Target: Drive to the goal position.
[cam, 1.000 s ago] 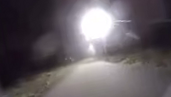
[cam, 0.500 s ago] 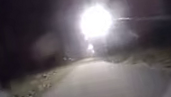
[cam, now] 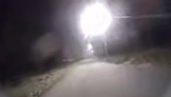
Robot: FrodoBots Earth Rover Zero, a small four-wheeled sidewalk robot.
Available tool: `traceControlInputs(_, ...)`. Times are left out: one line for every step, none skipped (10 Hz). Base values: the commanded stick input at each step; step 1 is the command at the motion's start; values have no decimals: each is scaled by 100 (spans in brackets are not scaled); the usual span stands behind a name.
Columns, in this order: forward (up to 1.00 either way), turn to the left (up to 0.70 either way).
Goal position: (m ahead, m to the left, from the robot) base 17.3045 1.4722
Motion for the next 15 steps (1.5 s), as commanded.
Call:
traceControlInputs(100,2)
traceControlInputs(100,2)
traceControlInputs(100,3)
traceControlInputs(100,3)
traceControlInputs(100,3)
traceControlInputs(100,3)
traceControlInputs(100,3)
traceControlInputs(100,3)
traceControlInputs(100,3)
traceControlInputs(100,4)
traceControlInputs(100,5)
traceControlInputs(100,6)
traceControlInputs(100,7)
traceControlInputs(100,4)
traceControlInputs(100,3)
